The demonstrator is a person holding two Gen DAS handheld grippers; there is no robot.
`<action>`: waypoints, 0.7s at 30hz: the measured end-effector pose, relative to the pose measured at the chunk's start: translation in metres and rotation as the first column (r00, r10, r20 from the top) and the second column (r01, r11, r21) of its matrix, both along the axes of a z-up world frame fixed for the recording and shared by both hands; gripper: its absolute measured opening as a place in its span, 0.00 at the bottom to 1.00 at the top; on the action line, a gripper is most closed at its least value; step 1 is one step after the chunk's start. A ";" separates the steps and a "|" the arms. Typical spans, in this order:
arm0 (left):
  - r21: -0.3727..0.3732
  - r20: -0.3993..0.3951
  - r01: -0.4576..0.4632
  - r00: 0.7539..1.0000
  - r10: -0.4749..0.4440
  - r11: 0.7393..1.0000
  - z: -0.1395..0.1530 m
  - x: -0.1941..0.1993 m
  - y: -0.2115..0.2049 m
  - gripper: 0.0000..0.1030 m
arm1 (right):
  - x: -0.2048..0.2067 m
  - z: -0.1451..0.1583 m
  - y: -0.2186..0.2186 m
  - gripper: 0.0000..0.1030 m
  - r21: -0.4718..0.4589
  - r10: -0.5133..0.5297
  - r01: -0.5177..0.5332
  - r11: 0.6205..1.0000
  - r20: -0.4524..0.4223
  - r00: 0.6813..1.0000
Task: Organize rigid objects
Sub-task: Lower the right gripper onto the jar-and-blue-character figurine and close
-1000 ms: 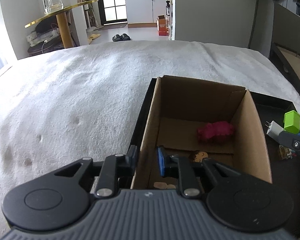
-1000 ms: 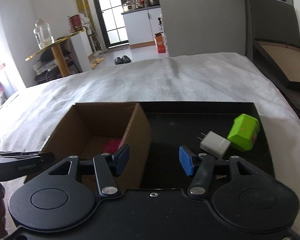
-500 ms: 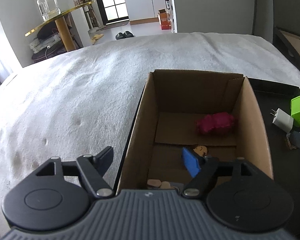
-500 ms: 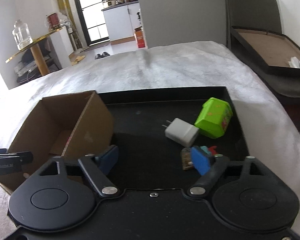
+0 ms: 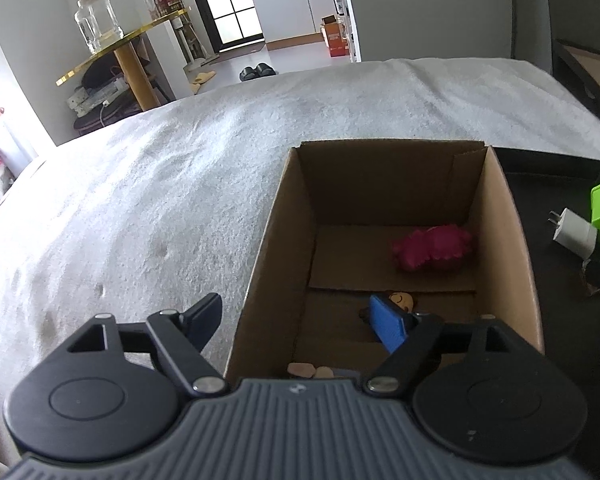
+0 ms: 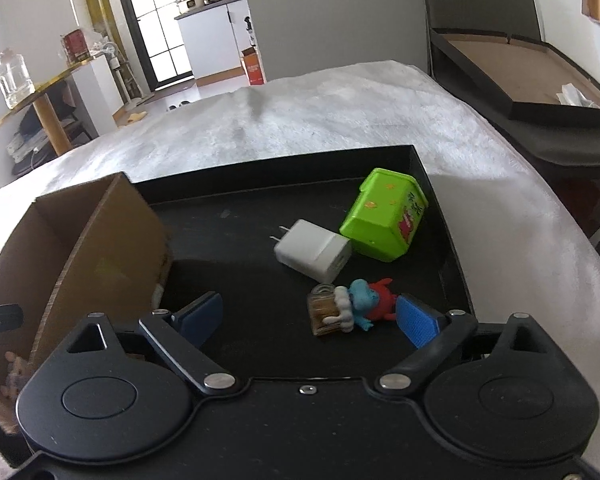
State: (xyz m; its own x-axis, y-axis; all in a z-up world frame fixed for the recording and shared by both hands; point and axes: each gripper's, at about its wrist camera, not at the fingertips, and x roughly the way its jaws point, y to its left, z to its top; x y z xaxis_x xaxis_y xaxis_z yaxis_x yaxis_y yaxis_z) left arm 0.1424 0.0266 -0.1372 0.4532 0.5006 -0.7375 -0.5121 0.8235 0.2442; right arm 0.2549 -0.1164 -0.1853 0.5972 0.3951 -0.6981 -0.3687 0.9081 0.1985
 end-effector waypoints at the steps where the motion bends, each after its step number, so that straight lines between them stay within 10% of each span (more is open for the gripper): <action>1: 0.005 -0.004 -0.006 1.000 0.006 1.000 0.000 0.001 0.000 0.77 | 0.003 -0.002 -0.001 0.91 0.002 -0.006 0.006 1.000 -0.004 1.000; 17: 0.051 -0.025 -0.043 0.999 0.044 0.998 -0.001 0.009 -0.005 0.77 | 0.024 -0.031 0.001 0.90 -0.111 0.013 -0.013 0.994 -0.001 1.000; 21: 0.054 -0.028 -0.050 0.998 0.051 0.997 -0.001 0.009 -0.005 0.78 | 0.018 -0.029 0.007 0.56 -0.165 0.055 -0.051 0.985 0.022 0.998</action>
